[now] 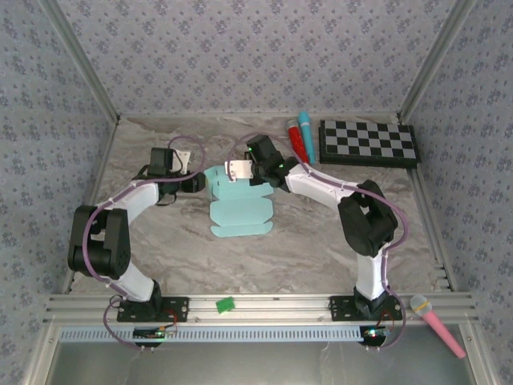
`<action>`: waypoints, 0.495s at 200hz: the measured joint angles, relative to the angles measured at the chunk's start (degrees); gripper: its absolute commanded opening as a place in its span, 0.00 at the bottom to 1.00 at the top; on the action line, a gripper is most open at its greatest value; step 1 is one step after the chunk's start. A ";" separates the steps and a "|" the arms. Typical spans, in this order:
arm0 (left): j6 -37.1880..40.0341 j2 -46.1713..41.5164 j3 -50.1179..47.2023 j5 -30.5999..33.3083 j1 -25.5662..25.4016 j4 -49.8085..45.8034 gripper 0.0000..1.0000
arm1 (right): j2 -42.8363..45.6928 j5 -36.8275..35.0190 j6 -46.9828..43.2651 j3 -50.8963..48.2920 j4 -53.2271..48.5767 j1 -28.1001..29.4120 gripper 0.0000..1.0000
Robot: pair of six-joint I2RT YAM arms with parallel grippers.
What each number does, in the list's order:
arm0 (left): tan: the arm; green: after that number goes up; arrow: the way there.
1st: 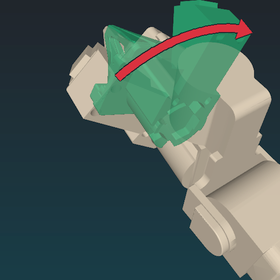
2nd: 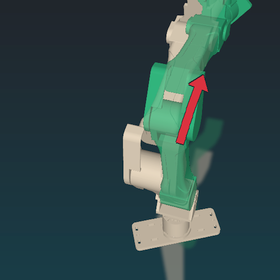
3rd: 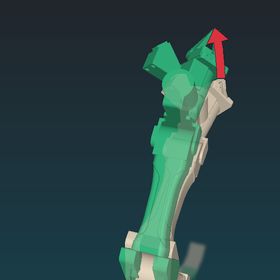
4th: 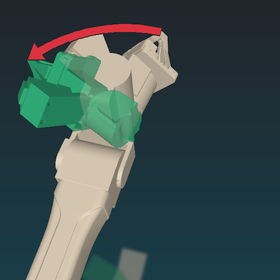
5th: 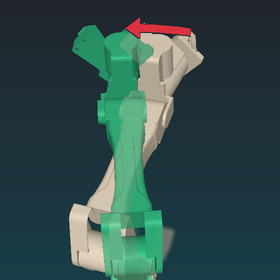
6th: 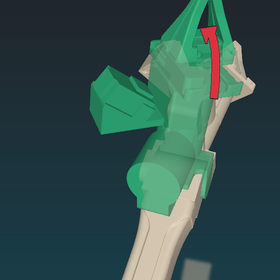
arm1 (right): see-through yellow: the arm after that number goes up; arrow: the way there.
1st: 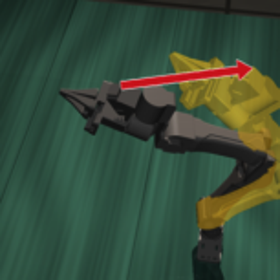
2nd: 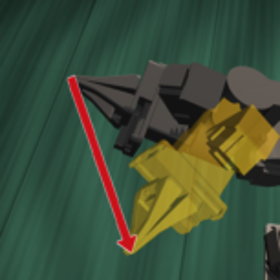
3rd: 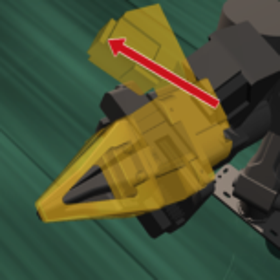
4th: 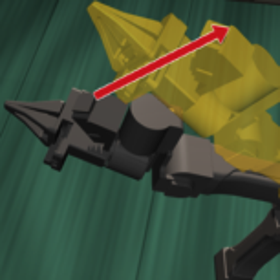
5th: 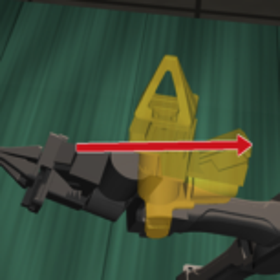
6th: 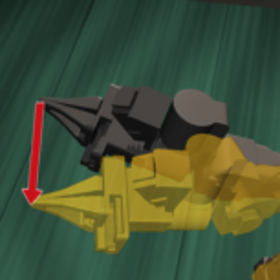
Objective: Fold the paper box
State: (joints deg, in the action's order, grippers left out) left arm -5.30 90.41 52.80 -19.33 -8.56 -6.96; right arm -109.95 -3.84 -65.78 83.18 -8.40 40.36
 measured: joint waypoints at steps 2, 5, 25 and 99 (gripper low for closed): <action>0.04 0.00 0.00 -0.39 0.00 -0.02 0.52 | 0.00 0.02 0.02 0.00 0.00 0.00 0.00; 0.28 0.00 0.00 -0.83 0.00 -0.04 0.51 | 0.00 0.00 0.02 0.00 0.00 0.00 0.00; 0.92 0.00 0.00 -3.52 0.00 -0.13 0.50 | -0.02 0.00 0.20 0.00 0.00 0.00 0.00; 1.81 0.55 0.09 -7.72 -0.35 -0.59 0.47 | -0.09 -0.04 0.61 0.00 0.02 0.07 0.00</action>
State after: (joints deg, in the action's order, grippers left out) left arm -3.49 90.96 52.88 -27.05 -8.91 -7.55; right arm -110.04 -3.88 -65.17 83.18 -8.38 40.42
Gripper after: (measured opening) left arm 0.478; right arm 0.053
